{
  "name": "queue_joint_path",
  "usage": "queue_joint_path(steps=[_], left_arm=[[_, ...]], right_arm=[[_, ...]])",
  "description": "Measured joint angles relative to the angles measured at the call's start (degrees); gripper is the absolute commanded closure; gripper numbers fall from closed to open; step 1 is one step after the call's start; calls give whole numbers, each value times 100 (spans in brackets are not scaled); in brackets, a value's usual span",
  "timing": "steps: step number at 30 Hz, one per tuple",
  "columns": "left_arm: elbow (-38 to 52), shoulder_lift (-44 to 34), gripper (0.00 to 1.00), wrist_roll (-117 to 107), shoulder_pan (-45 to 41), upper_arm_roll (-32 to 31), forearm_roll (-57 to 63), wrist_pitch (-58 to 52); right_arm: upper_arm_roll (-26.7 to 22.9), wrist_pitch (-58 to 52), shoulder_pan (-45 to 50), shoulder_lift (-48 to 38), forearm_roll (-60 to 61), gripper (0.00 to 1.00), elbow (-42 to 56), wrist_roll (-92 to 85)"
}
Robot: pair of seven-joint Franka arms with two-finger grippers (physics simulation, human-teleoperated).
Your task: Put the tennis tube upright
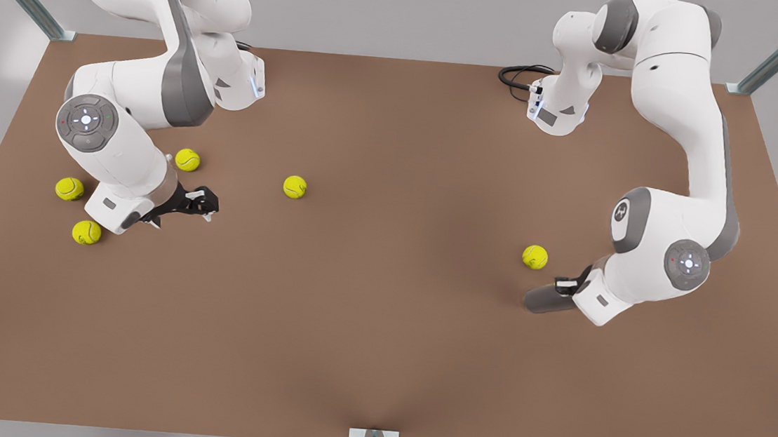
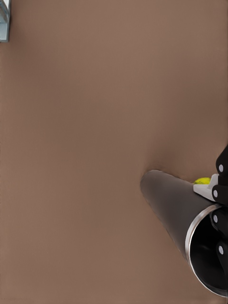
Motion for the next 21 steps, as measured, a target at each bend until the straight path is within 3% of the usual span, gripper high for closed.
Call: queue_joint_path(steps=[18,19,20,21], left_arm=[[-9,439,79,-723,67,0,380,298],[-9,448,62,-729,68,0,382,290],[-9,473,0,-734,61,0,373,290],[-9,475,0,-746,62,0,362,282]], right_arm=[[0,-9,-10,-9,-4,0,0,-9],[0,-9,-24,-8,-9,0,0,-9],[0,-9,-14,-9,-9,0,0,-9],[0,-9,-13,-9,-9,0,0,-9]])
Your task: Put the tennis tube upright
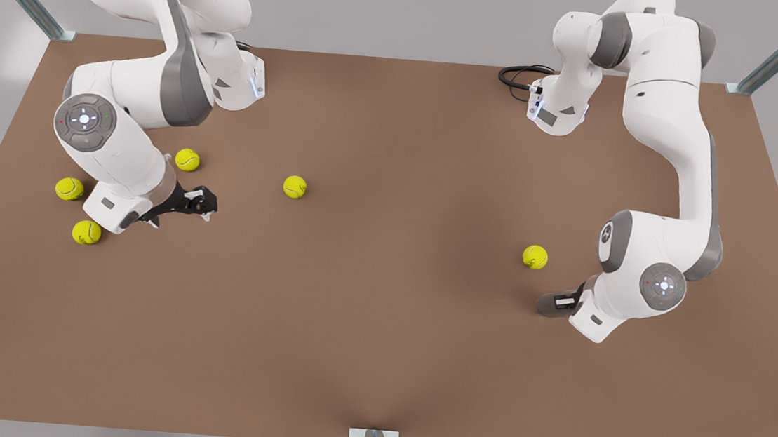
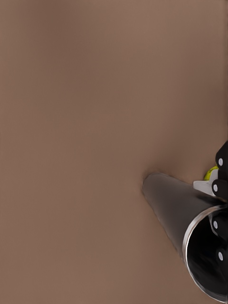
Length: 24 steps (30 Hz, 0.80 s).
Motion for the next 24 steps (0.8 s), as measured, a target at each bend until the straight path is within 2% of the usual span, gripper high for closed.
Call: queue_joint_path(steps=[24], left_arm=[[45,-337,0,-357,-26,0,212,-392]], right_arm=[[7,-50,13,0,8,0,185,-13]])
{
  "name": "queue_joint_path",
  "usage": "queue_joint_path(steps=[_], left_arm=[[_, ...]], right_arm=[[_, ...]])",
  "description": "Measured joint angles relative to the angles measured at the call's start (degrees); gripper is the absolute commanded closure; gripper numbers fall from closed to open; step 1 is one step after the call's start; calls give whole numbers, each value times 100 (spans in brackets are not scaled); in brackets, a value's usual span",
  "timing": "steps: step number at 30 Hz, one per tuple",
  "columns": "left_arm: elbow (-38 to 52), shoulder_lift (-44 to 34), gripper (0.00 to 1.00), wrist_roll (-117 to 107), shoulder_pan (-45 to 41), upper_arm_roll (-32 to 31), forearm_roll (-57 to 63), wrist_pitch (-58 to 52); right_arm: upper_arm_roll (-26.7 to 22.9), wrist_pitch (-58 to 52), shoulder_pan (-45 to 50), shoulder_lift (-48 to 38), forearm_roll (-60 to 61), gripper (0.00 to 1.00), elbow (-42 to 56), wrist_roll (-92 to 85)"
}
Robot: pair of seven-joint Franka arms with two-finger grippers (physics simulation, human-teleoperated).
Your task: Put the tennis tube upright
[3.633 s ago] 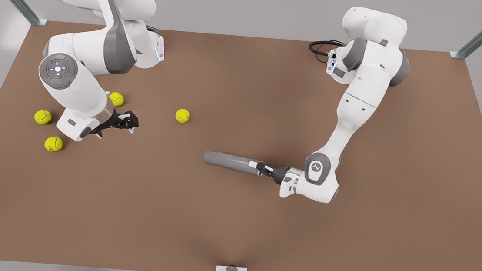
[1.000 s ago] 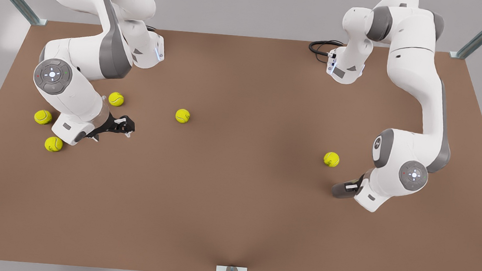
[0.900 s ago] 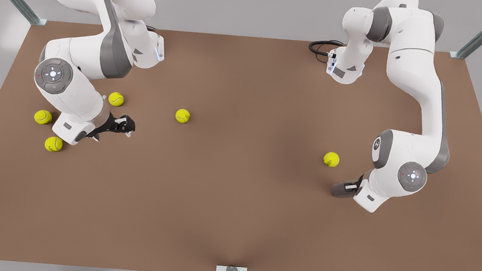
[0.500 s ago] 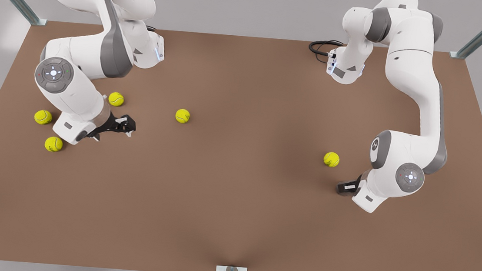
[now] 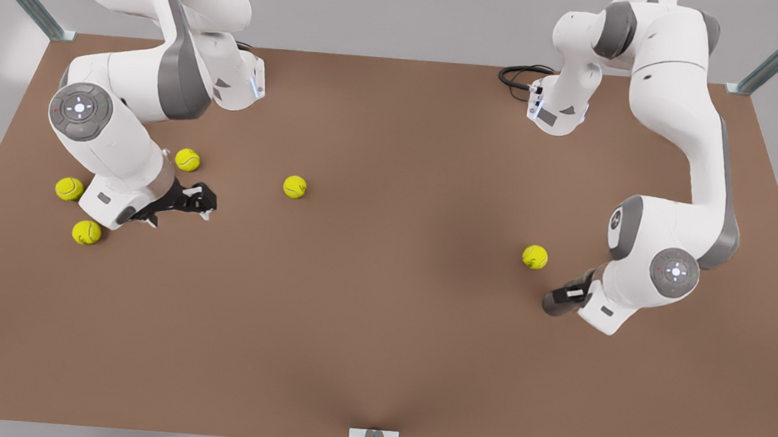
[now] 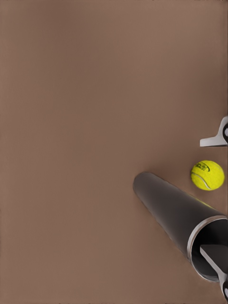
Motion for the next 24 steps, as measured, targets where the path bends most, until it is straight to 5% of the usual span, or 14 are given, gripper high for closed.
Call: queue_joint_path(steps=[13,24], left_arm=[[421,-752,0,1824,389,-501,127,-1258],[430,-779,0,1893,386,-518,114,-1227]], right_arm=[[19,-192,110,-17,-44,0,17,4],[-16,-232,-37,-9,18,0,17,4]])
